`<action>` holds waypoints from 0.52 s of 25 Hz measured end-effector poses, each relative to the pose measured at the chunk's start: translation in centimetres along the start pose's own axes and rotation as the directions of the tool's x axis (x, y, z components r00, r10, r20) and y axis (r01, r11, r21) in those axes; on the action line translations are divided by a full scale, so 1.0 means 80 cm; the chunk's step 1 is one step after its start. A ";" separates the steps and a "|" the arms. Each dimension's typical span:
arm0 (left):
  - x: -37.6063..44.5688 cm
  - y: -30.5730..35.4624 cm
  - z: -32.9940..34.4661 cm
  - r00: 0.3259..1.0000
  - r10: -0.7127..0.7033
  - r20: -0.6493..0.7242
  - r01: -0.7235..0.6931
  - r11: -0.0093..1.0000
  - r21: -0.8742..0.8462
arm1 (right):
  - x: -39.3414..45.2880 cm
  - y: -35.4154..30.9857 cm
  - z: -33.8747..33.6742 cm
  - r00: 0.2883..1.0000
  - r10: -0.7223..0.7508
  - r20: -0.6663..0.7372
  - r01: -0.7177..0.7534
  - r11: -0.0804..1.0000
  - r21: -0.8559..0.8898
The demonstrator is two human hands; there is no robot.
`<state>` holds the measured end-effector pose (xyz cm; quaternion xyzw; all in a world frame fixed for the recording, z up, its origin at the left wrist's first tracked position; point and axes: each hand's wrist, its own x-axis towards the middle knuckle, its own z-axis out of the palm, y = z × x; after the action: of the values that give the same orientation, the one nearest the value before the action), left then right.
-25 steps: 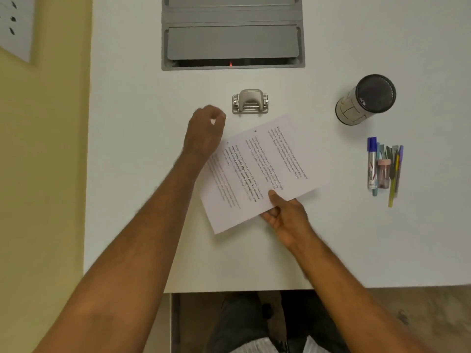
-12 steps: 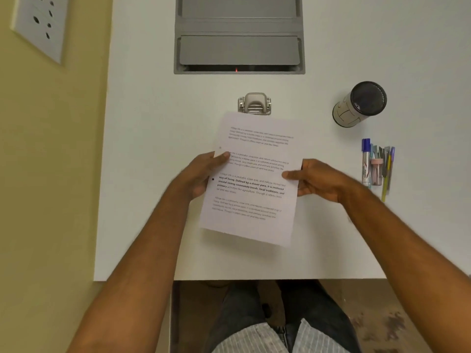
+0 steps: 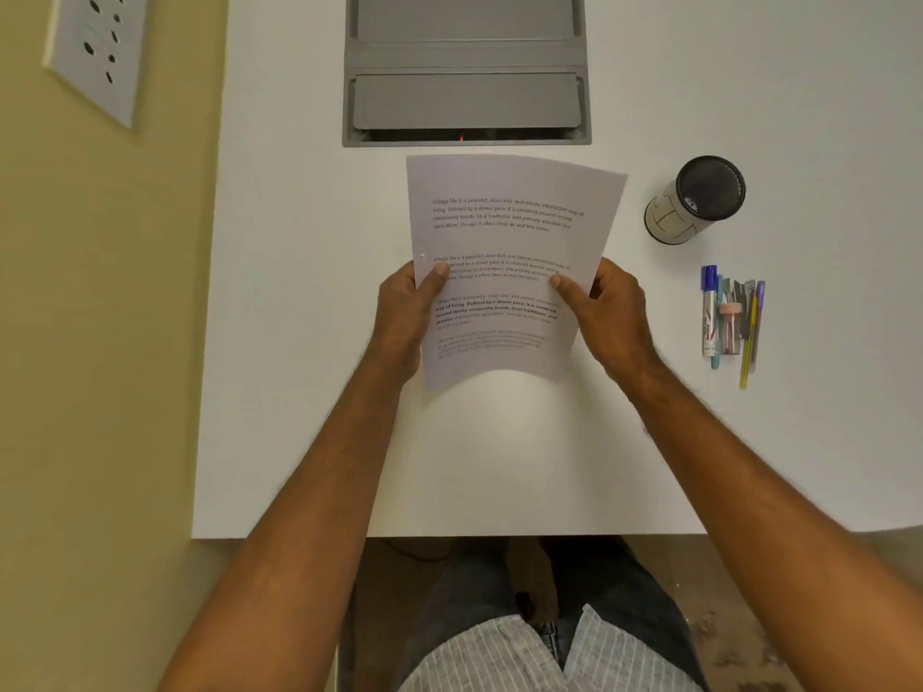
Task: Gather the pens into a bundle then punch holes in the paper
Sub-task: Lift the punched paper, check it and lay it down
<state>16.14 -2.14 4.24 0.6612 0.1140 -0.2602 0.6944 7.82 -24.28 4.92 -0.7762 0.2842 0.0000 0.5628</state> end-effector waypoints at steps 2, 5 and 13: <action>-0.005 0.010 0.001 0.998 0.064 -0.005 -0.064 0.998 0.008 | -0.012 -0.012 -0.002 0.998 -0.051 -0.039 0.052 0.998 0.034; -0.018 0.019 -0.001 0.988 0.155 -0.001 -0.155 0.988 0.005 | -0.033 -0.033 -0.009 0.989 -0.126 -0.078 0.133 0.987 0.089; -0.047 -0.001 -0.004 0.986 0.163 -0.016 -0.162 0.985 0.067 | -0.056 -0.006 -0.011 0.969 -0.160 -0.188 0.175 0.982 0.065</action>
<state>12.98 -1.04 6.01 0.6936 0.0587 -0.1991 0.6898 4.01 -22.92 7.12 -0.7709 0.2675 -0.1298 0.5633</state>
